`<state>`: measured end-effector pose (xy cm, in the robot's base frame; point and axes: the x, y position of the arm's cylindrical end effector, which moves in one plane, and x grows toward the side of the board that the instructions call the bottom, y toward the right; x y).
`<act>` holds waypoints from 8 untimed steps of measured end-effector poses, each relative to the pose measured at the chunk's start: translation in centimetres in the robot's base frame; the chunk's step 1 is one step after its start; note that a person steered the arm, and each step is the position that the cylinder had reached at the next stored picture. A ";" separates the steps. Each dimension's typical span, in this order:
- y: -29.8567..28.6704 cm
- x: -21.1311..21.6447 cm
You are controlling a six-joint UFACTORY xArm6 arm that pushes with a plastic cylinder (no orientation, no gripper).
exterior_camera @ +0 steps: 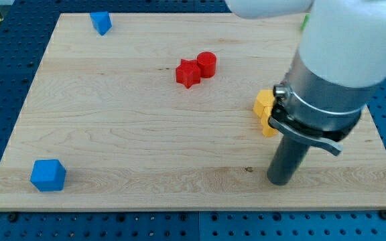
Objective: Push the green circle to the right of the yellow heart
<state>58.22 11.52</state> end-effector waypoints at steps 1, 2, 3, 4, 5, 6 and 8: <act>2.0 -0.2; 5.2 -0.2; 6.6 -0.2; 5.0 -0.2; 1.6 -0.2; 2.2 -1.3; 7.4 -2.1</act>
<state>56.08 18.94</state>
